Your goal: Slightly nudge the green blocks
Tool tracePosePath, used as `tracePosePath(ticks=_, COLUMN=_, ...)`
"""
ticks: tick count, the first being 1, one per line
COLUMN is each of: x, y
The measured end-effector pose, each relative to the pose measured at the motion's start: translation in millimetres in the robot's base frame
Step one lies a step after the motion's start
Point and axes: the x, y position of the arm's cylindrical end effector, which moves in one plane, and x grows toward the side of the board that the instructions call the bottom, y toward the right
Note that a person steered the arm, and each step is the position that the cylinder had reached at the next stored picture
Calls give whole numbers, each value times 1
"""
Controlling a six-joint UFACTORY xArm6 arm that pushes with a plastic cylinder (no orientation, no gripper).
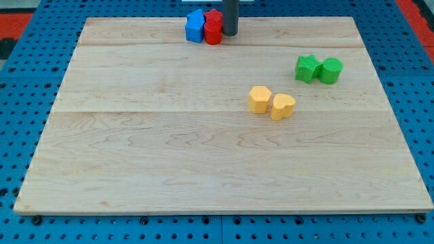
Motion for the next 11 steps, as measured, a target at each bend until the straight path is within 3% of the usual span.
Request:
tracePosePath(ticks=2, x=-16, y=43)
tracePosePath(ticks=6, x=-29, y=58)
tracePosePath(ticks=8, x=-18, y=175)
tracePosePath(ticks=9, x=20, y=237)
tracePosePath(ticks=10, x=91, y=250)
tracePosePath(ticks=11, x=127, y=241)
